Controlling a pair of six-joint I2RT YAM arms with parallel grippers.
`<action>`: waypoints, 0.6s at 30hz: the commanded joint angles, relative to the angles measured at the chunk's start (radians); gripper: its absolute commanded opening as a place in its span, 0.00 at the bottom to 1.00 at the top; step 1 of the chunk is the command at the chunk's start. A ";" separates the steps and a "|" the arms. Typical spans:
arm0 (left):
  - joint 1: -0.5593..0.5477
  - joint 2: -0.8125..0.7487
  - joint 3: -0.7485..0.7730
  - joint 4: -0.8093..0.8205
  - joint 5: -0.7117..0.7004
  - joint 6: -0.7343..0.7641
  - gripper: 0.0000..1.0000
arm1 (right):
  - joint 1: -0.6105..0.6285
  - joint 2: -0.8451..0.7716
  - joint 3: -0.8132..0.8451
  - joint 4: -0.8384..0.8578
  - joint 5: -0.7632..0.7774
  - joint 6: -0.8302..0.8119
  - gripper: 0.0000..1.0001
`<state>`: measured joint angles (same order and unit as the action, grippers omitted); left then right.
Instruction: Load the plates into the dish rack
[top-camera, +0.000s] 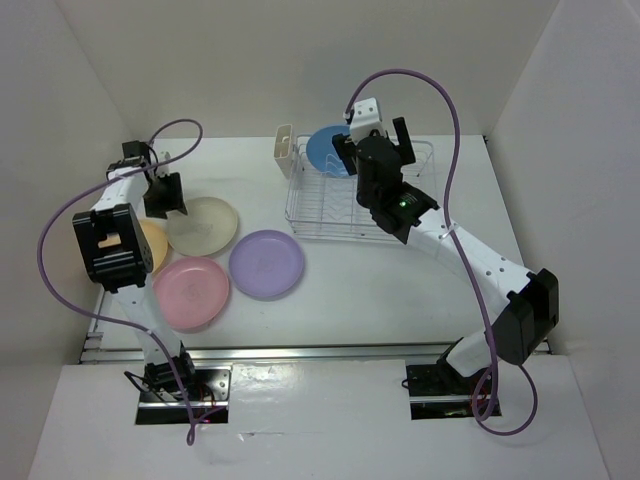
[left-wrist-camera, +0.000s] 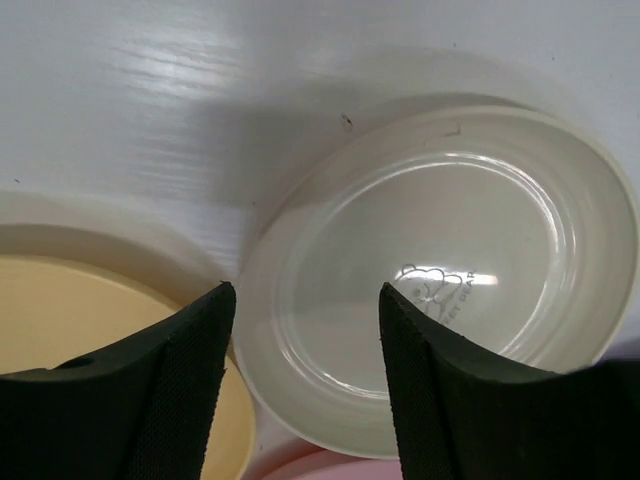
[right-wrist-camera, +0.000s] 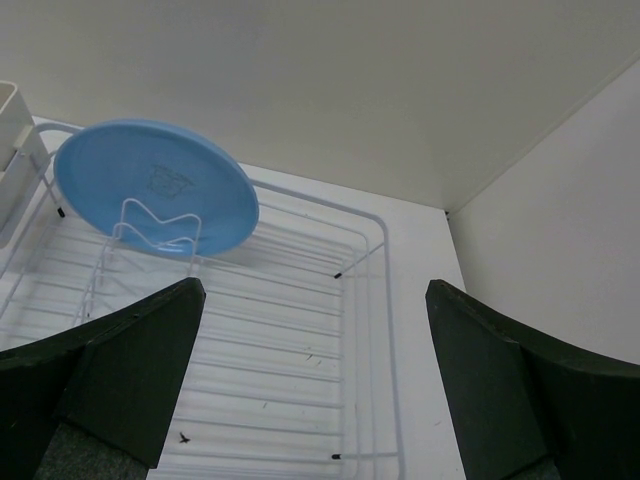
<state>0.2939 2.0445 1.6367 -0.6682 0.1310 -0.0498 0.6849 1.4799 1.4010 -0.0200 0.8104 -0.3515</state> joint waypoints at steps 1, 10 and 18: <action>0.013 0.014 0.060 0.010 -0.022 0.024 0.66 | 0.001 -0.024 0.024 -0.005 -0.004 0.025 1.00; 0.022 0.086 0.099 0.128 -0.027 0.131 0.69 | 0.001 -0.004 0.047 -0.017 -0.027 0.034 1.00; 0.022 0.195 0.131 0.131 0.004 0.122 0.60 | 0.001 0.005 0.069 -0.037 -0.017 0.034 1.00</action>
<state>0.3092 2.2223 1.7733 -0.5491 0.1310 0.0563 0.6849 1.4818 1.4216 -0.0525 0.7929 -0.3294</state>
